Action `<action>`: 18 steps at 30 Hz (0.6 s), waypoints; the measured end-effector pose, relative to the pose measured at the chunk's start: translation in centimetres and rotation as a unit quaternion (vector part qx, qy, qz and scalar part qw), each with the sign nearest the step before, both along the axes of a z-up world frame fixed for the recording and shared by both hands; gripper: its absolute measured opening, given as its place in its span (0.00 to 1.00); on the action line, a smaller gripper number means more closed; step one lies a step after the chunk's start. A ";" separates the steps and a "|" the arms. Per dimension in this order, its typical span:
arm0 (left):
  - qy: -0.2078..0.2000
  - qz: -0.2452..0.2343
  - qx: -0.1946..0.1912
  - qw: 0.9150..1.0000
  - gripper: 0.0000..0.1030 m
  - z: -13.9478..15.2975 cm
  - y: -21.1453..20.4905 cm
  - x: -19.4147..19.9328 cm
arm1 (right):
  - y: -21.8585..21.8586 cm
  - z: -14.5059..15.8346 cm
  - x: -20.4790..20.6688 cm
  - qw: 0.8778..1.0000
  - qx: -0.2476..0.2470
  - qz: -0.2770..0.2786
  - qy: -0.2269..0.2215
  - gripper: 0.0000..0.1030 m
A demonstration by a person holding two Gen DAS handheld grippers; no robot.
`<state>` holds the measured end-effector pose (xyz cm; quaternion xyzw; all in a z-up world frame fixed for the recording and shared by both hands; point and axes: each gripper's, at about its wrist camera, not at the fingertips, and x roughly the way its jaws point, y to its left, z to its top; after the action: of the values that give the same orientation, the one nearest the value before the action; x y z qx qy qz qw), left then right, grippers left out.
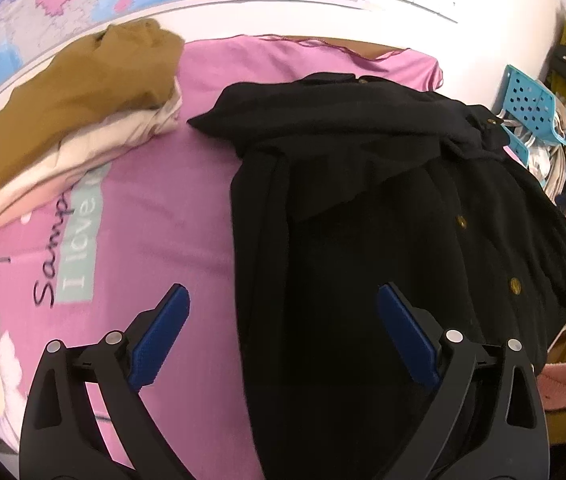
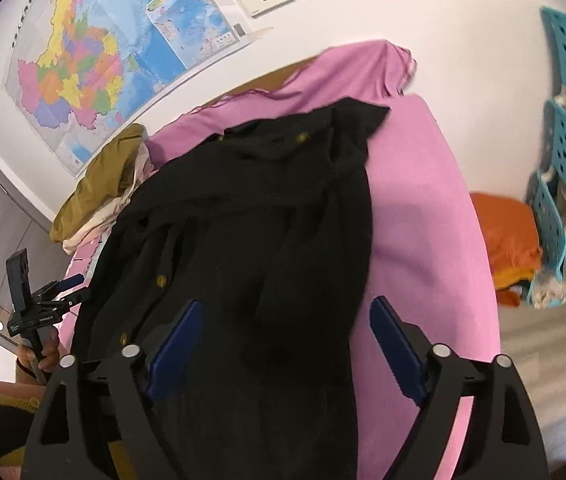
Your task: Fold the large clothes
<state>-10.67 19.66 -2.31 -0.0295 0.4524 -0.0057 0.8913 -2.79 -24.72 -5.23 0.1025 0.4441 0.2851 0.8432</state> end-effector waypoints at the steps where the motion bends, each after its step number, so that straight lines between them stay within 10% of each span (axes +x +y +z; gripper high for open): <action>1: 0.001 0.003 -0.007 1.000 0.94 -0.1 0.3 -0.5 | -0.3 -0.4 -0.5 1.000 0.000 -0.004 0.004 0.85; 18: 0.049 -0.051 -0.145 0.987 0.95 -3.1 1.4 -5.3 | -0.9 -3.2 -3.5 0.998 0.047 0.030 0.042 0.88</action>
<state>-16.01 21.07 -5.43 -0.1362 0.4906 -0.1151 0.8530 -6.25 -25.65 -8.46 0.1408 0.4679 0.3263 0.8092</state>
